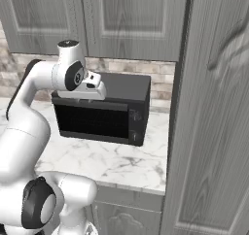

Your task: Get the candle and the liquor from the cabinet and move them to the dining counter.

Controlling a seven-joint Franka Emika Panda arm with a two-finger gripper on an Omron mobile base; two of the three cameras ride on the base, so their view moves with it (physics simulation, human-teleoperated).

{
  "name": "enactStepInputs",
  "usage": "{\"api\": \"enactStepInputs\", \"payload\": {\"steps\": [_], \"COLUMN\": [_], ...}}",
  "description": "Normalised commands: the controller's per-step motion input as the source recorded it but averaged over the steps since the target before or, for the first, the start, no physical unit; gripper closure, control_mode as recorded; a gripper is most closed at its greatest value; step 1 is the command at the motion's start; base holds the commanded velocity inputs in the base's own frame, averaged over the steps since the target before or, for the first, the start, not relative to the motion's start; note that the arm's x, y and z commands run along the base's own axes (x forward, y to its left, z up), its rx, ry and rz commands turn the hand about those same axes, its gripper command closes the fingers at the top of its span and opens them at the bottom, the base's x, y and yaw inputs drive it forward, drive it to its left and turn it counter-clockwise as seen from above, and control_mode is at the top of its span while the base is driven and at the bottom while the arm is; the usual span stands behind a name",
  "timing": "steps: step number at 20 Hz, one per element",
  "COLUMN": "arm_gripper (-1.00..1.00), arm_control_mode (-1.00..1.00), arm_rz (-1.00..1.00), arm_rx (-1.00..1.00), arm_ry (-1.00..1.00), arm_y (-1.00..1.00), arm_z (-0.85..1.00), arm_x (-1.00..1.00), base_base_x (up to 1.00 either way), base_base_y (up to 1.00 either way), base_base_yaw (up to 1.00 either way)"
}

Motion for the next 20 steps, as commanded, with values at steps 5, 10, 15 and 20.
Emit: {"api": "enactStepInputs", "payload": {"steps": [5, 10, 15, 20], "arm_gripper": [-1.00, -1.00, -1.00, -1.00], "arm_control_mode": [-1.00, -1.00, -1.00, -1.00], "arm_rz": [0.00, 0.00, 0.00, 0.01], "arm_rx": [0.00, -0.05, -0.01, 0.00], "arm_ry": [-0.11, -0.49, -0.51, -0.38], "arm_y": [0.13, 0.11, 0.01, -0.02], "arm_z": [0.00, 0.01, 0.19, 0.36], "arm_x": [-0.23, -0.49, -0.26, 0.00], "base_base_x": [0.00, 0.00, 0.00, 0.00], "base_base_y": [0.00, 0.00, 0.00, 0.00], "base_base_yaw": [0.00, 0.00, 0.00, 0.00]}}
